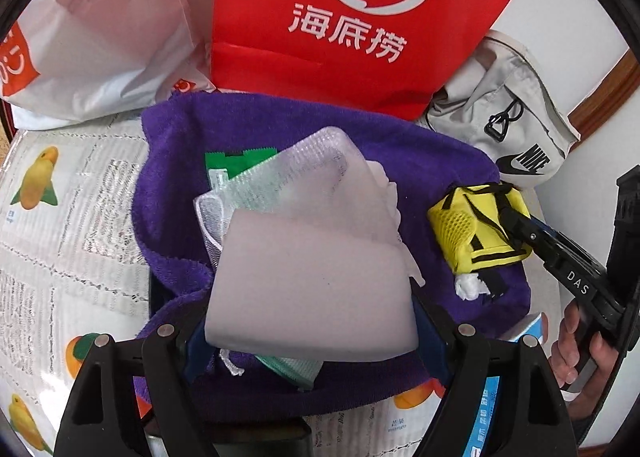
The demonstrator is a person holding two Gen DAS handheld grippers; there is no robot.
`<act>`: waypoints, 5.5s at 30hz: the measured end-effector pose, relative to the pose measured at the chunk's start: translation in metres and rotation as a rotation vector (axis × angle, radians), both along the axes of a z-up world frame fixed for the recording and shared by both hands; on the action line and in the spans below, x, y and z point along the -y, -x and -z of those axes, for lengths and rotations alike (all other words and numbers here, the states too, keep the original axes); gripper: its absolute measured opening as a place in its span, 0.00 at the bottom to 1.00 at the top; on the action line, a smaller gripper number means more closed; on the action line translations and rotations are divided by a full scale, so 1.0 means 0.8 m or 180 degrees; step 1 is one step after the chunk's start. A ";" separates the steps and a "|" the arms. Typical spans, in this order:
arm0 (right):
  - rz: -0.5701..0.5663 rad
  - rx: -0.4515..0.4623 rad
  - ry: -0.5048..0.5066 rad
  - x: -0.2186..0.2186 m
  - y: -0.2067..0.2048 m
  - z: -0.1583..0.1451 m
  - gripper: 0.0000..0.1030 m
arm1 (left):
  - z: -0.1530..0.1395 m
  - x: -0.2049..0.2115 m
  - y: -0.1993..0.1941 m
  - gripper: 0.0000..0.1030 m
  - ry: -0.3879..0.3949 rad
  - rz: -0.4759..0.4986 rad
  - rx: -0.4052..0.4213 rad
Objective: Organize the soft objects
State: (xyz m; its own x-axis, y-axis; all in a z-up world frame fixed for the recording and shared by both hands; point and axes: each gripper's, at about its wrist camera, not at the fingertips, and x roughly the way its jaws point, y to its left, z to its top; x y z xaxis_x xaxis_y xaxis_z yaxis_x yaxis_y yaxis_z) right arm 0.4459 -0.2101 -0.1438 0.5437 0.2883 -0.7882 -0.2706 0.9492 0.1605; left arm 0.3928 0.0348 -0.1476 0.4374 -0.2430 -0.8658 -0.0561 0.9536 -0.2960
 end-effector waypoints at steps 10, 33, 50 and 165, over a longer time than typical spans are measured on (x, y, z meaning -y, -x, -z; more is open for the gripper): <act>0.0009 -0.0147 -0.0055 0.002 -0.008 0.015 0.35 | 0.005 0.004 -0.010 0.83 0.0118 0.0069 0.0021; 0.0017 0.0356 0.0029 0.007 0.095 -0.064 0.57 | -0.062 -0.028 0.070 0.89 0.0109 -0.0149 0.0504; -0.0243 0.0180 -0.0056 -0.010 0.304 -0.046 0.62 | -0.071 -0.037 0.212 0.89 -0.0073 -0.0215 0.0549; 0.0216 0.0457 -0.0271 0.042 0.441 -0.014 0.43 | -0.038 0.032 0.341 0.57 -0.0656 0.0553 0.0734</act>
State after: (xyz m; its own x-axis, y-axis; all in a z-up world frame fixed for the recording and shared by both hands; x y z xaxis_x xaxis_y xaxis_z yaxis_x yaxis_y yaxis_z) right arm 0.0931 -0.2439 -0.1329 0.6693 0.3096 -0.6754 -0.2323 0.9507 0.2055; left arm 0.1196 0.0089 -0.1173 0.5945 -0.1614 -0.7878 0.1580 0.9840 -0.0824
